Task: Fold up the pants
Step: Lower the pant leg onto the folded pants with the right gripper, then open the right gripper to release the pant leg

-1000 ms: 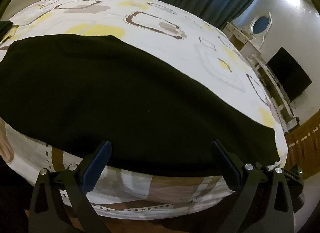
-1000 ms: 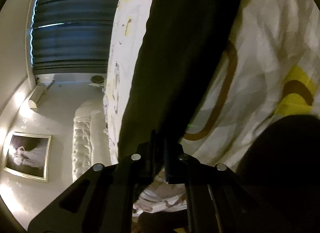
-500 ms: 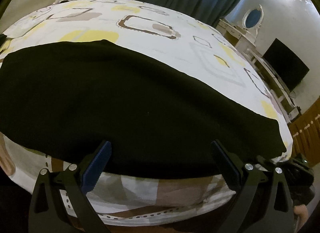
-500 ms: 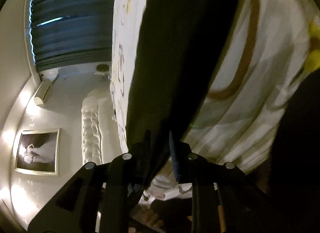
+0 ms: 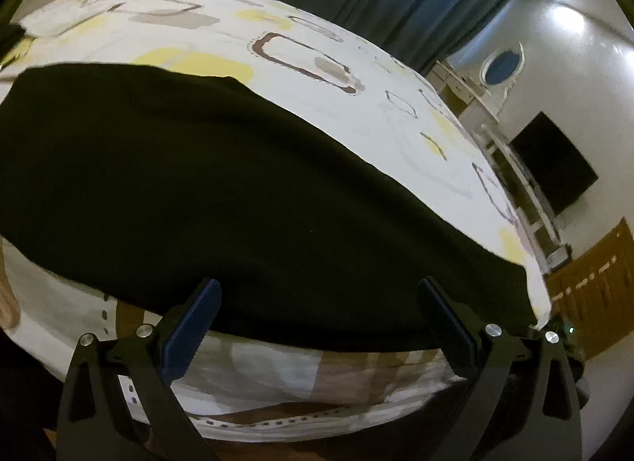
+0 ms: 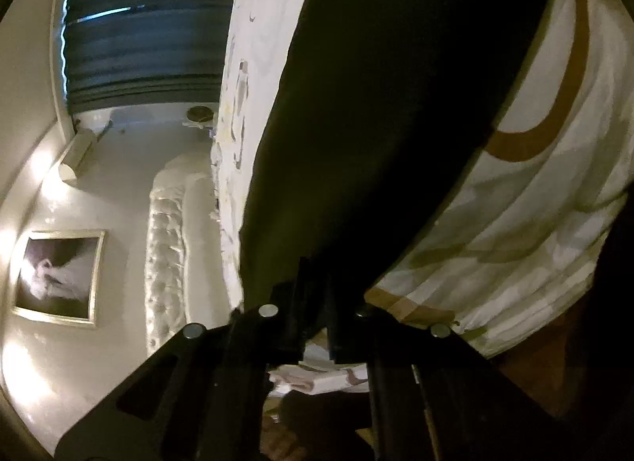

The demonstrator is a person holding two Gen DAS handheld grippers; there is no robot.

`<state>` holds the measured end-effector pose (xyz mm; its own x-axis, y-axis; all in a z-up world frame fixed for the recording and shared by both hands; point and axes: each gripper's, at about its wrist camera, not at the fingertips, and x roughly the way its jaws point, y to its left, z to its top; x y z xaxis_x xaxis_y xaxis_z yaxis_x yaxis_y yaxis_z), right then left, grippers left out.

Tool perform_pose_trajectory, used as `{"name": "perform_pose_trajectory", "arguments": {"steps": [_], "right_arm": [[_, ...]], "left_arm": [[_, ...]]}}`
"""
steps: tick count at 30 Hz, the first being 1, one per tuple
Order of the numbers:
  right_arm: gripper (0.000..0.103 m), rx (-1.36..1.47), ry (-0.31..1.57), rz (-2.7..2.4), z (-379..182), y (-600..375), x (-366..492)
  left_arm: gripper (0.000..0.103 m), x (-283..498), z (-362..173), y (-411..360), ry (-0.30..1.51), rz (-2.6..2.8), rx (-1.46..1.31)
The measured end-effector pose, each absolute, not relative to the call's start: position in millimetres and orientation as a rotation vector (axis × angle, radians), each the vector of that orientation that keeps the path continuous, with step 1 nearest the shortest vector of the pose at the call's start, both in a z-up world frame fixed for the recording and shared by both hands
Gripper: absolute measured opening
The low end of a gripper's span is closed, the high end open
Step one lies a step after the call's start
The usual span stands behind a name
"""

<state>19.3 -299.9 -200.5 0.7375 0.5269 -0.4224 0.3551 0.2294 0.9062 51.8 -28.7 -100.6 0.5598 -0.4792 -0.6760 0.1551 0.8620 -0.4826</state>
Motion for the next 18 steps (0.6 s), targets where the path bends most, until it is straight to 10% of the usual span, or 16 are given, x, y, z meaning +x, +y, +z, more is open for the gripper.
{"name": "perform_pose_trajectory", "arguments": {"steps": [11, 15, 18], "right_arm": [[0.011, 1.354, 0.817, 0.117, -201, -308, -2], [0.052, 1.333, 0.655, 0.032, -177, -347, -30], [0.054, 1.333, 0.509, -0.083, -165, -398, -63]], "left_arm": [[0.099, 57, -109, -36, 0.872, -0.362, -0.126], [0.099, 56, -126, -38, 0.897, -0.389, -0.015], [0.099, 55, -126, -35, 0.889, -0.410, 0.001]]}}
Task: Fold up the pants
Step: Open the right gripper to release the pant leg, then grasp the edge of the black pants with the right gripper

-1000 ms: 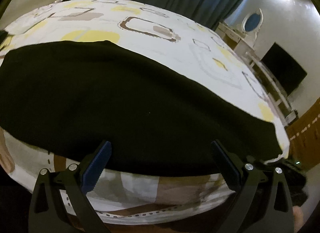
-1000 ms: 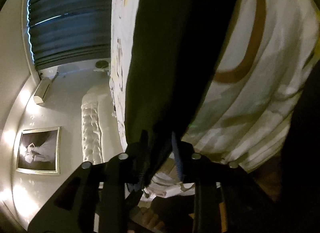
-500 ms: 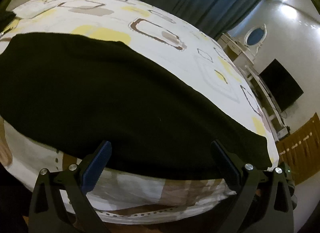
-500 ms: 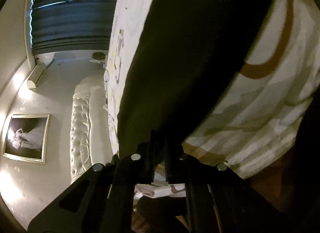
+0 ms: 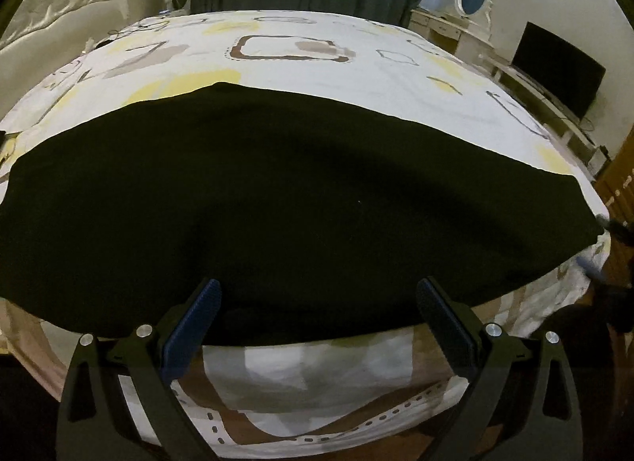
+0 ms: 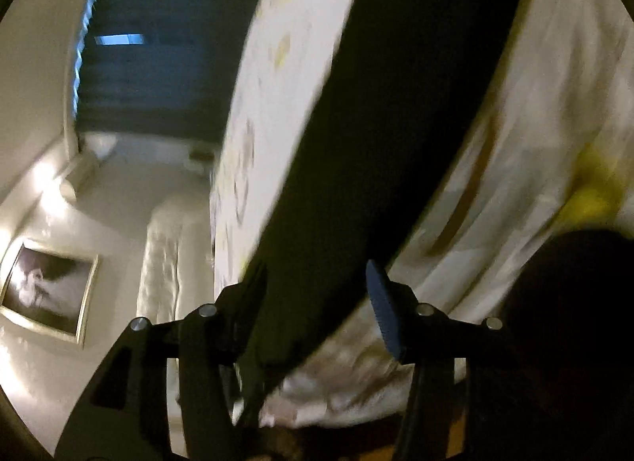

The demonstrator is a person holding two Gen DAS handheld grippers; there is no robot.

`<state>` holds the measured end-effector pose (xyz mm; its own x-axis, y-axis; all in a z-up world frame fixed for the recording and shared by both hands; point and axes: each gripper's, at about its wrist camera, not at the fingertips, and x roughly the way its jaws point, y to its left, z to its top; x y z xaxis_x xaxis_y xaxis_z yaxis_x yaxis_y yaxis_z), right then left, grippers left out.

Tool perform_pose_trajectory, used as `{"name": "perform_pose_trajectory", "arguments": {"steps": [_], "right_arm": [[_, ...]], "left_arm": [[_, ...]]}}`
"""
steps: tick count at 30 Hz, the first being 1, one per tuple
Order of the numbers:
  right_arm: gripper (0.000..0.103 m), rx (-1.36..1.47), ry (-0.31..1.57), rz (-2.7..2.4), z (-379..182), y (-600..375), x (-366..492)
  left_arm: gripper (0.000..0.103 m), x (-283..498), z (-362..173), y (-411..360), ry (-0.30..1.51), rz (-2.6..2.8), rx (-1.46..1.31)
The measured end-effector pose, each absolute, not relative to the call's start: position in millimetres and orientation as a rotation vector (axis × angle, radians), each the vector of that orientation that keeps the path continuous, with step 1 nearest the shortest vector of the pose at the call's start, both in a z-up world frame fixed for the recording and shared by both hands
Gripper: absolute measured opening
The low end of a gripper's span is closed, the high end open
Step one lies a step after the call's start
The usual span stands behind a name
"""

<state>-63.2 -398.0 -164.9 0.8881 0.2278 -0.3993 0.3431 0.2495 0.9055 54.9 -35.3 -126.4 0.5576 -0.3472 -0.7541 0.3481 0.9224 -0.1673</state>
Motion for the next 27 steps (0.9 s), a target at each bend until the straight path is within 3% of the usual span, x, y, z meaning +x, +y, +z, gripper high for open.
{"name": "perform_pose_trajectory", "arguments": {"steps": [7, 13, 25, 27], "right_arm": [[0.054, 1.450, 0.284, -0.319, -186, -496, -125], [0.054, 1.526, 0.249, -0.339, -211, -522, -126], [0.055, 1.480, 0.254, -0.357, -199, -531, -76], [0.052, 1.457, 0.267, -0.382, -197, -530, -72]], "left_arm": [[0.099, 59, -125, -29, 0.902, -0.414, -0.049], [0.099, 58, -124, -31, 0.905, -0.414, -0.031], [0.099, 62, -117, -24, 0.910, -0.412, -0.104], [0.099, 62, -114, -22, 0.907, -0.411, -0.118]]}}
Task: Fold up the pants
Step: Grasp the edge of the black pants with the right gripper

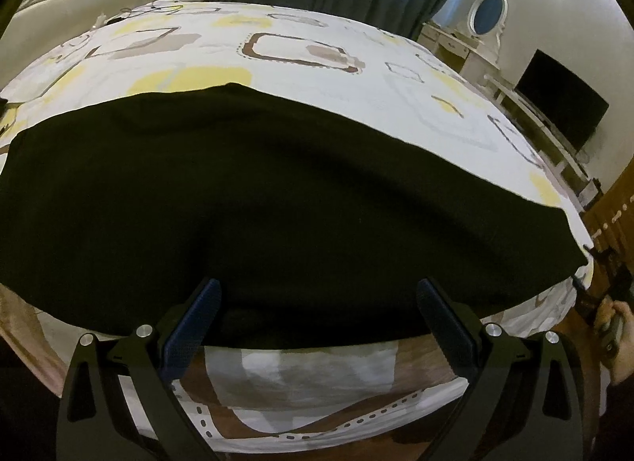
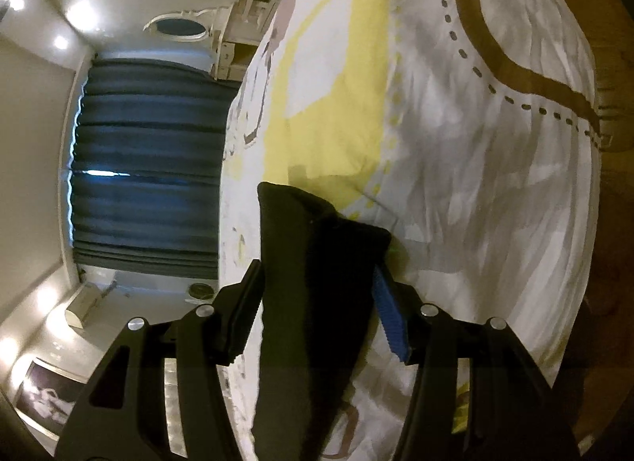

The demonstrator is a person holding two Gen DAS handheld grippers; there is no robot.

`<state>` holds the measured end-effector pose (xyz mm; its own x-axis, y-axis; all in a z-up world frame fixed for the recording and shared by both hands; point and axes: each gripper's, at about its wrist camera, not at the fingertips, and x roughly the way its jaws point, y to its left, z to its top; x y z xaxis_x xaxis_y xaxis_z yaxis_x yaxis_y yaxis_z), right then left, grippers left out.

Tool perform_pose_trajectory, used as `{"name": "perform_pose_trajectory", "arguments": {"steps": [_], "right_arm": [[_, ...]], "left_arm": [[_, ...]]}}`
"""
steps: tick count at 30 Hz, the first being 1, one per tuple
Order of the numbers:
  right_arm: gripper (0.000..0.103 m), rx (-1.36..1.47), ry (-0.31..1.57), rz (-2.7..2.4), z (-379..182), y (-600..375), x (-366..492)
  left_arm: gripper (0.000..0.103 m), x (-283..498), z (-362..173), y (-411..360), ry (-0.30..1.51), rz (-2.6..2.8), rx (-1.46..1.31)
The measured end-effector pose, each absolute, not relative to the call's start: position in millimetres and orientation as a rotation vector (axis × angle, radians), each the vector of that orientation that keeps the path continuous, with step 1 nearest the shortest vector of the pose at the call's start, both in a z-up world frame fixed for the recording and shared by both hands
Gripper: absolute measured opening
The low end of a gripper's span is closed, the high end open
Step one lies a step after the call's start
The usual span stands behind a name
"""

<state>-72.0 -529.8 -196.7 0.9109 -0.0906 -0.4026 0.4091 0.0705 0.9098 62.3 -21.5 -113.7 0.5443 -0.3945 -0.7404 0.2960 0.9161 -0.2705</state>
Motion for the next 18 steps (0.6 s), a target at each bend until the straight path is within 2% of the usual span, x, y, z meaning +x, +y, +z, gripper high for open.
{"name": "perform_pose_trajectory", "arguments": {"steps": [4, 9, 18], "right_arm": [[0.024, 1.451, 0.283, -0.416, -208, -531, -78], [0.018, 1.444, 0.252, -0.392, -201, -531, -76], [0.013, 1.311, 0.211, -0.296, -142, -517, -60]], "left_arm": [[0.099, 65, -108, -11, 0.893, -0.394, -0.145], [0.099, 69, -102, 7, 0.870, -0.351, -0.148], [0.099, 83, -97, 61, 0.849, -0.232, -0.222]]}}
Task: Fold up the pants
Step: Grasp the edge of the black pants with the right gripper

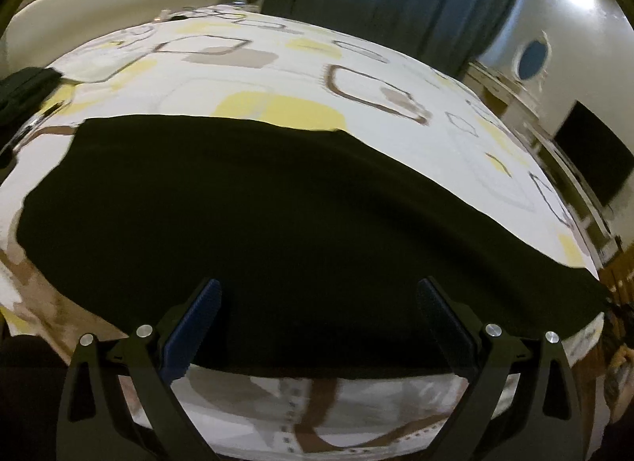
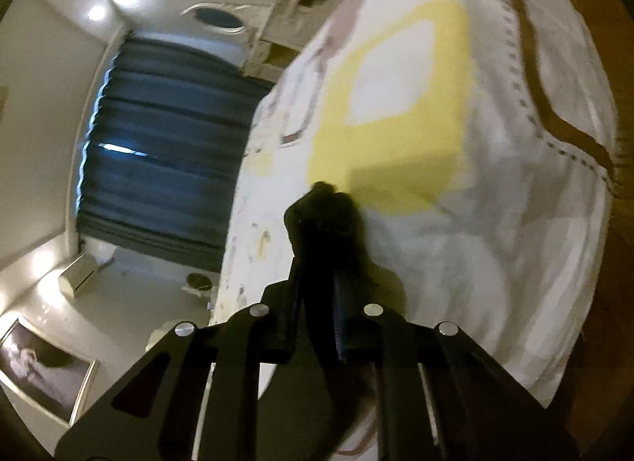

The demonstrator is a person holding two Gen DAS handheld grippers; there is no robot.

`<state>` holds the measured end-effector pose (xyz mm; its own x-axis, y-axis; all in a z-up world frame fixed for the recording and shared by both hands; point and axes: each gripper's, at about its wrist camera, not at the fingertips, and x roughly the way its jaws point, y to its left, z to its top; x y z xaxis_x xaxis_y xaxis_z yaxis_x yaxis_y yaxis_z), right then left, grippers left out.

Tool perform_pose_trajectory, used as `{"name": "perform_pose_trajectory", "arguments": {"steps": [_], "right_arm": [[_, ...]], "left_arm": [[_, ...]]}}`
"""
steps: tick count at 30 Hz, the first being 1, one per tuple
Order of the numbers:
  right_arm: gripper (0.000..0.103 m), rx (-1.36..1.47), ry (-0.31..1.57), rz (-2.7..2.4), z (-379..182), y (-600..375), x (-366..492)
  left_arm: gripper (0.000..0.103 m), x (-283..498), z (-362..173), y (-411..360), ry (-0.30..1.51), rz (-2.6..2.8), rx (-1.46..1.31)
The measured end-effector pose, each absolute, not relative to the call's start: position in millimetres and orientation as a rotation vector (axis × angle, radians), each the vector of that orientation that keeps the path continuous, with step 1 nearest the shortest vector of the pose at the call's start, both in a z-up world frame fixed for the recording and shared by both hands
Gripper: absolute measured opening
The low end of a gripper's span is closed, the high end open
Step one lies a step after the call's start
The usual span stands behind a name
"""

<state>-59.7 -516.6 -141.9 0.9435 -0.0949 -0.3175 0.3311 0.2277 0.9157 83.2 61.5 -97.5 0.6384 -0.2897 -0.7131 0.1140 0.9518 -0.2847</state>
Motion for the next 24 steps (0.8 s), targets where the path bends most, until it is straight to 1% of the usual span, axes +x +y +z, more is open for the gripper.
{"name": "perform_pose_trajectory", "arguments": {"steps": [6, 10, 19, 24], "right_arm": [[0.012, 1.237, 0.225, -0.231, -108, -493, -48], [0.012, 1.209, 0.238, -0.192, -98, -479, -41], [0.012, 1.093, 0.317, -0.092, -68, -422, -13], [0.012, 1.047, 0.376, -0.020, -60, -385, 3]], "left_arm": [[0.099, 93, -88, 101, 0.810, -0.164, -0.261], [0.099, 98, -86, 126, 0.796, -0.118, -0.280], [0.099, 105, -102, 157, 0.825, -0.088, -0.310], [0.099, 105, -111, 165, 0.843, -0.086, -0.332]]}}
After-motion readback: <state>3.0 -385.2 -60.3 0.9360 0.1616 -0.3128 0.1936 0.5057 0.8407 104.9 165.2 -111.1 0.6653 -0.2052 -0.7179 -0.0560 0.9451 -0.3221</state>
